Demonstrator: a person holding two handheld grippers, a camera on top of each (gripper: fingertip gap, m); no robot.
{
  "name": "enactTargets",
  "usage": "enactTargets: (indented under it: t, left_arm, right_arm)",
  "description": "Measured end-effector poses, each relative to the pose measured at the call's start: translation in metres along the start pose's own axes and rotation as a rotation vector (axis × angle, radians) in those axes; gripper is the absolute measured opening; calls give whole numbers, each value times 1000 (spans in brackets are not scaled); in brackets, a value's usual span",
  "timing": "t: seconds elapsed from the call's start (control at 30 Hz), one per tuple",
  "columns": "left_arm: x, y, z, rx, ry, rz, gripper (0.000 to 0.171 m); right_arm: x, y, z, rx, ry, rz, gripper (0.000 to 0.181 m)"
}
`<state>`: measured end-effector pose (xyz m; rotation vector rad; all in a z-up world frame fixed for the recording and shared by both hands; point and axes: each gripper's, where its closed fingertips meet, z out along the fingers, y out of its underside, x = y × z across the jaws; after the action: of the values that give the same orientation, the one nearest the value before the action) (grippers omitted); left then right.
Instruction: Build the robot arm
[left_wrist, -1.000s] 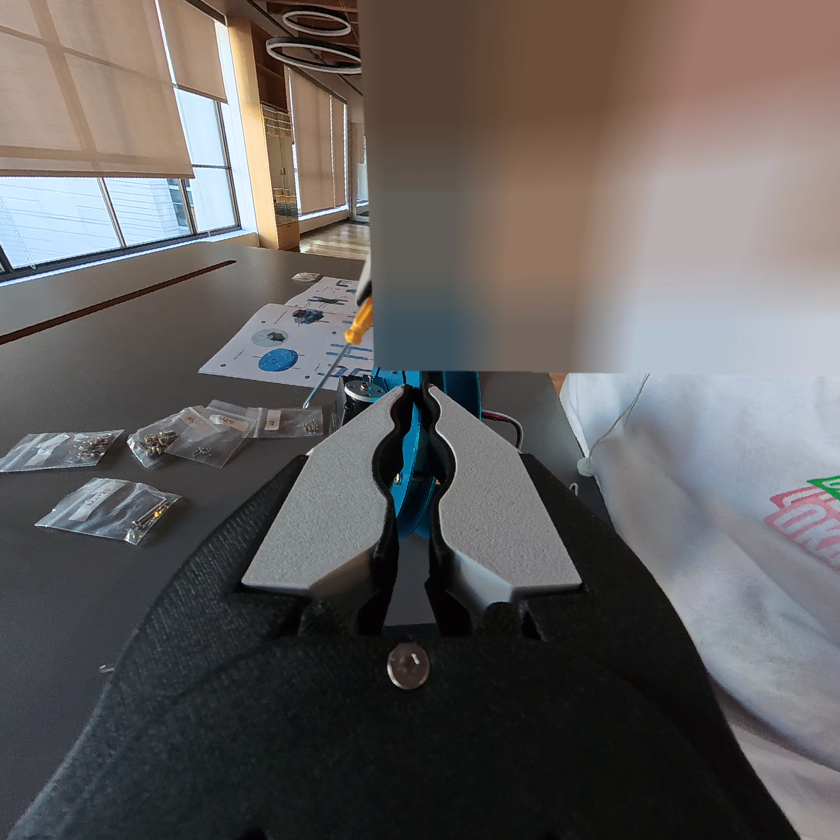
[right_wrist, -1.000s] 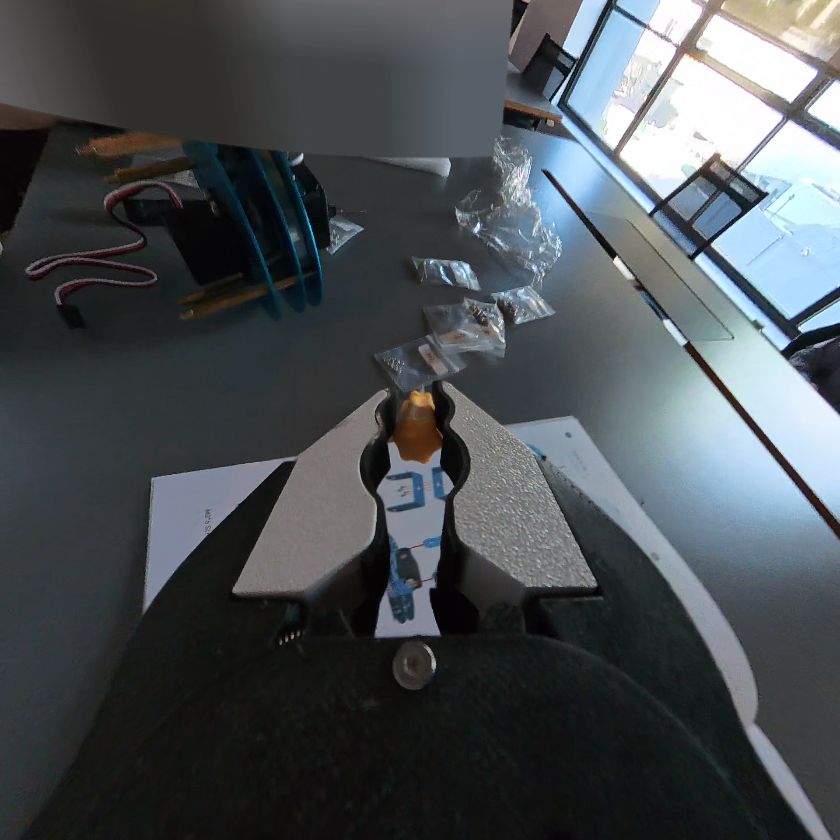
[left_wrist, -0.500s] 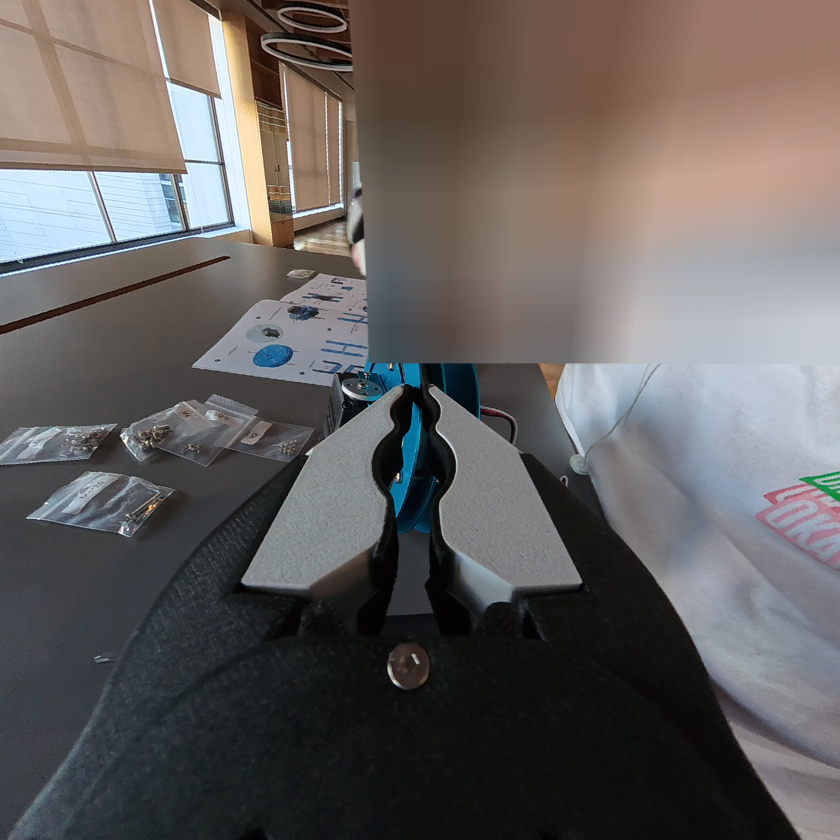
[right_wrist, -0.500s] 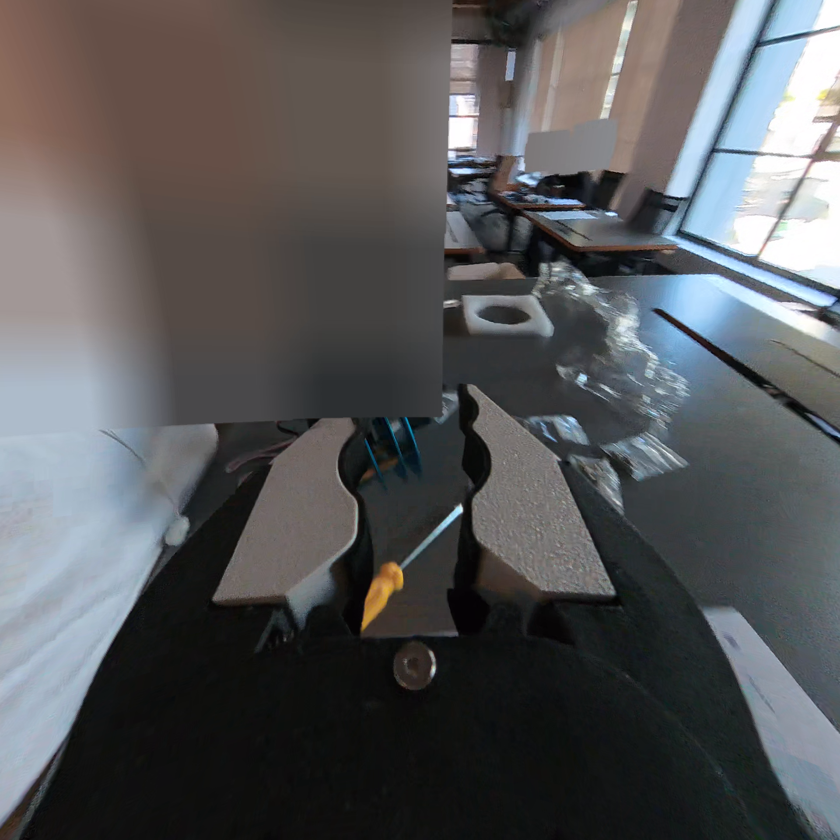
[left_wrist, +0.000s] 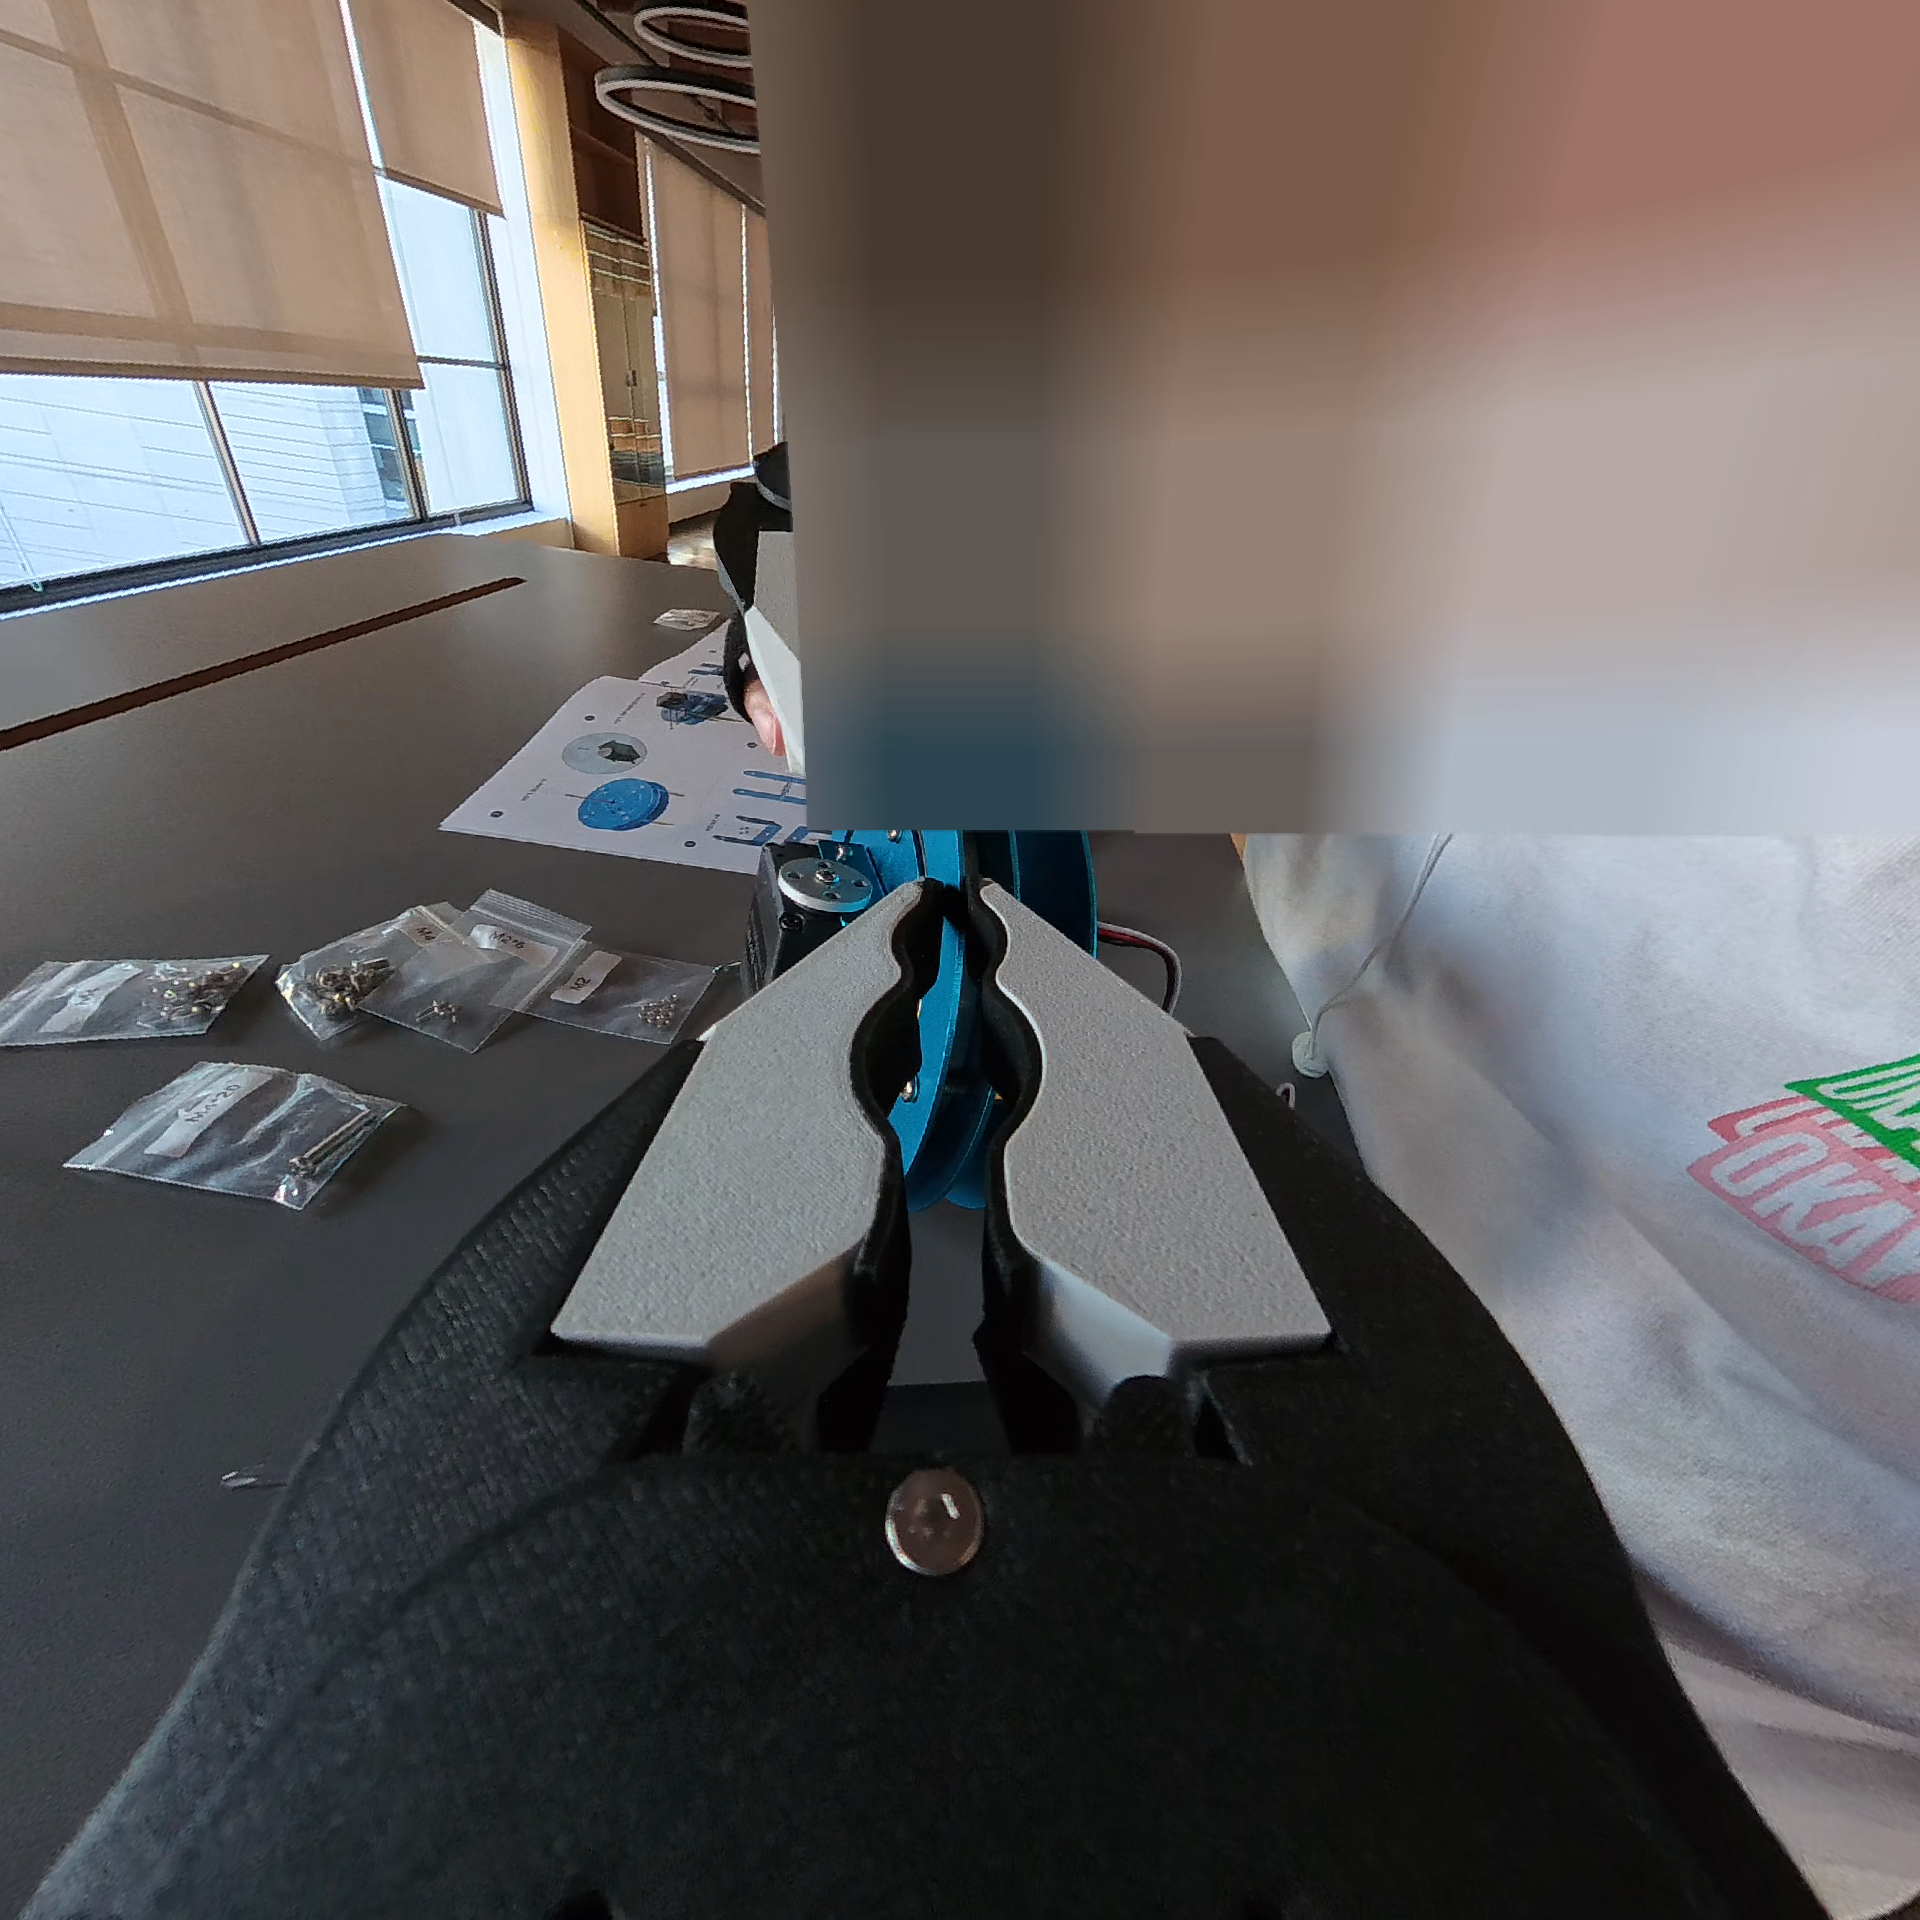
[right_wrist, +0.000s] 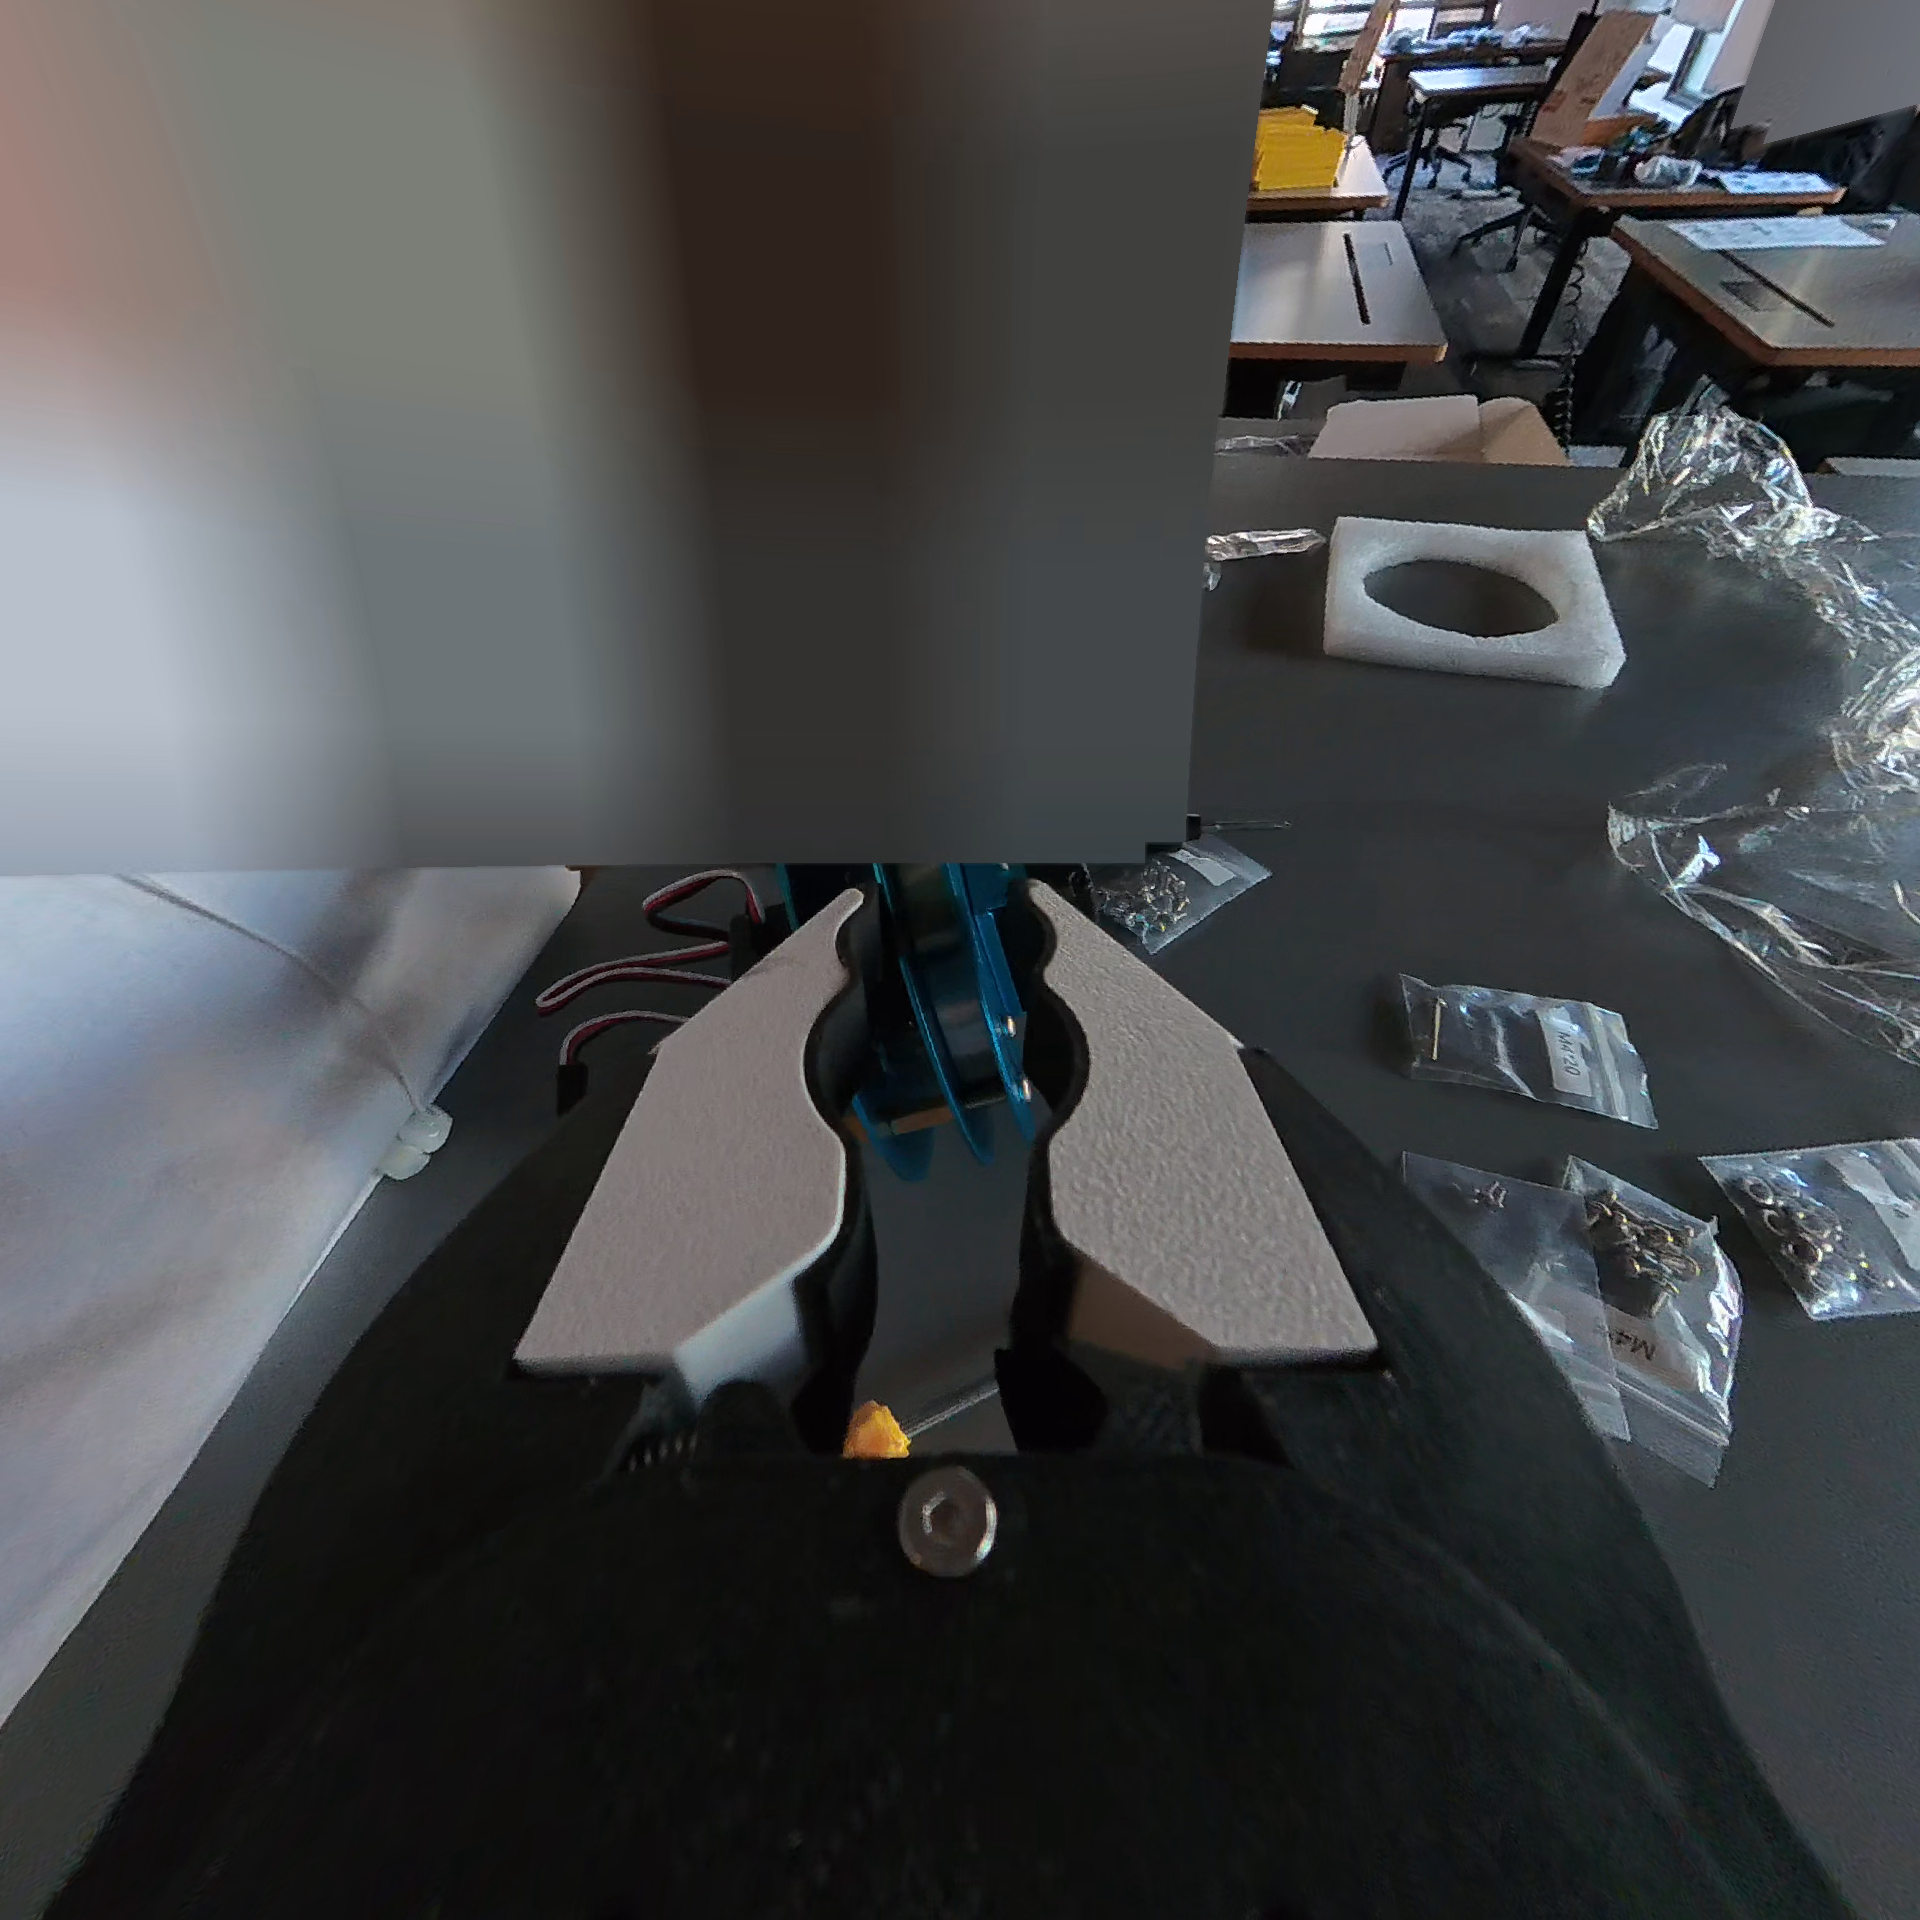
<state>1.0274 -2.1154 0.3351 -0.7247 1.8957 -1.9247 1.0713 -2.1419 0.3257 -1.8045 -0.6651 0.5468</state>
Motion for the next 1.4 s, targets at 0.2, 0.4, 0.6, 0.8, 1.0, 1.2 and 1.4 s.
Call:
enactTargets:
  t: [0.2, 0.4, 0.6, 0.8, 1.0, 1.2, 1.4]
  left_arm:
    - [0, -1, 1, 10, 3, -6, 2]
    - [0, -4, 0, 35, -1, -10, 2]
    - [-14, -20, -8, 95, -74, -12, 44]
    - [-18, -3, 14, -127, -26, -35, 74]
    - [-22, -9, 18, -87, 30, -95, 69]
    - [-35, -11, -8, -65, -74, -119, 57]
    - [-61, 22, -61, -326, -408, -57, 20]
  right_arm:
    - [-5, 1, 0, -13, -18, -13, 15]
    - [-6, 1, 0, -19, -12, -35, 14]
    - [-6, 0, 1, -19, -7, -49, 13]
    - [-7, 0, 1, -8, -12, -56, 13]
    - [-7, 0, 1, 1, -16, -55, 13]
    - [-7, 0, 0, -3, -13, -71, 13]
    - [-7, 0, 0, -7, -11, -84, 13]
